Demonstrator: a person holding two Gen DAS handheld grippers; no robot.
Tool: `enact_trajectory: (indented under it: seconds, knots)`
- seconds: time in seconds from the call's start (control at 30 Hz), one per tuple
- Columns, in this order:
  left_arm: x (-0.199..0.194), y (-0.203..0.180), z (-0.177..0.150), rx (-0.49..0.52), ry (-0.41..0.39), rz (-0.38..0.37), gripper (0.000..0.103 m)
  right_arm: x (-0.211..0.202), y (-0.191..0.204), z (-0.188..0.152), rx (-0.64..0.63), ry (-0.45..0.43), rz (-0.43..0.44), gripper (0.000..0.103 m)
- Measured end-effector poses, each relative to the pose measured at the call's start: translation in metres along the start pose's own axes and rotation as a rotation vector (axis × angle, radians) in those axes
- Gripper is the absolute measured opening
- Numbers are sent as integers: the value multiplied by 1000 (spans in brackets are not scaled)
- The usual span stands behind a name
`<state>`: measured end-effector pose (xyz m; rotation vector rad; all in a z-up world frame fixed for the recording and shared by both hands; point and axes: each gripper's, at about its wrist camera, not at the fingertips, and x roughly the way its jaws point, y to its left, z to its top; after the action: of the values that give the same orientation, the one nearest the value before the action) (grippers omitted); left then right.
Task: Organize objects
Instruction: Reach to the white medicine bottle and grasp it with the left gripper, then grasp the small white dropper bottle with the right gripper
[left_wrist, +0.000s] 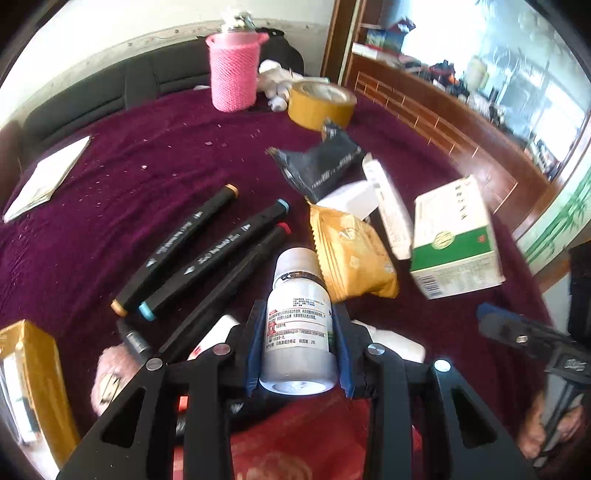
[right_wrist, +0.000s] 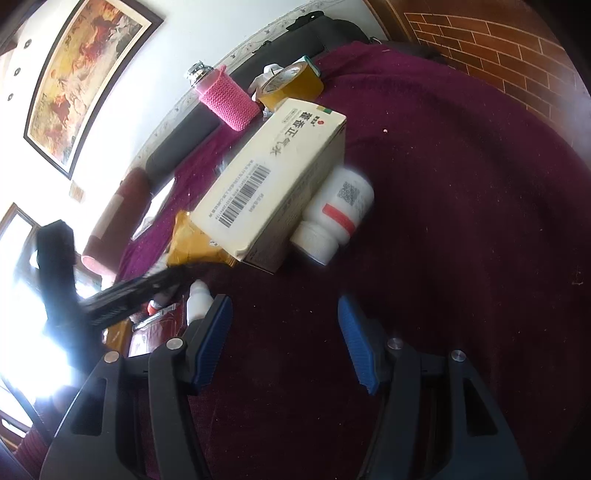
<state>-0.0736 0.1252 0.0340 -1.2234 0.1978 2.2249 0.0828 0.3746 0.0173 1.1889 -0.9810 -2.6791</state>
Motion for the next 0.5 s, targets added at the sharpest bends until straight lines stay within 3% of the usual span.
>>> enact_trajectory:
  seconds: [0.23, 0.43, 0.5]
  knots:
    - [-89, 20, -22, -91, -176, -78, 29, 1, 16, -7, -93, 20, -72, 58]
    - [-150, 53, -56, -163, -269, -89, 29, -6, 85, 4, -250, 119, 55, 58]
    - [-164, 63, -71, -182, -287, -72, 29, 8, 98, 11, -267, 170, 52, 58]
